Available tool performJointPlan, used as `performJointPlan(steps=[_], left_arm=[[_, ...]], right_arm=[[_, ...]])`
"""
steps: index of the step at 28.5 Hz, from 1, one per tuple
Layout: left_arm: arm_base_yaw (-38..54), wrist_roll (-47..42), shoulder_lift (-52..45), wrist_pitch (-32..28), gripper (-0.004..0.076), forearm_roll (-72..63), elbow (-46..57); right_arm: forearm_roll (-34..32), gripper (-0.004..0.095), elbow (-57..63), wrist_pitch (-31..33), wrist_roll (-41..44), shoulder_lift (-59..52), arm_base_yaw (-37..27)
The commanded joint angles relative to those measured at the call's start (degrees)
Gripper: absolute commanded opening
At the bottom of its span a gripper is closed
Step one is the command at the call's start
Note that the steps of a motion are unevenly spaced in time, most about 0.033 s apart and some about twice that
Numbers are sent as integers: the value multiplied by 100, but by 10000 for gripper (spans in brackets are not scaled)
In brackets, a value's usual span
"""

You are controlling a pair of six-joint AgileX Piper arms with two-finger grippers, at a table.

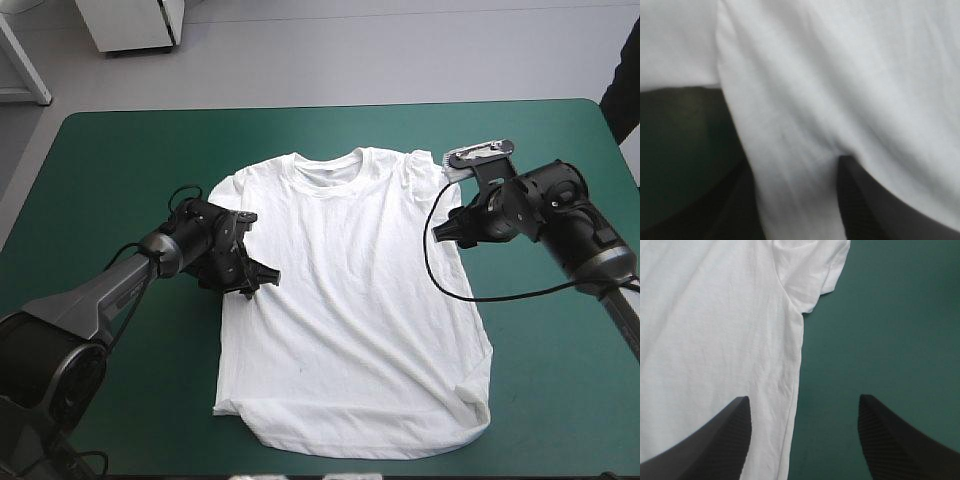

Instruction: Fold the cloth

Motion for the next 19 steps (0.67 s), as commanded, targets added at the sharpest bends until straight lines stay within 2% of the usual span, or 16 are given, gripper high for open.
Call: performJointPlan(steps=[1, 3, 5, 13, 19], left_arm=[[-17, -69, 146, -242, 176, 120, 9], [-17, -58, 248, -242, 67, 130, 9], [-17, -44, 351, -242, -10, 144, 13], [-17, 179, 419, -239, -8, 104, 13], [-17, 319, 386, -160, -8, 122, 13]], right_arm=[[-211, 591, -181, -287, -78, 28, 1], [-223, 591, -181, -350, -68, 170, 1], [-223, 591, -181, -381, -11, 321, 1], [-238, 591, -181, -673, 30, 1044, -14], [198, 593, -181, -661, 32, 1697, -310]])
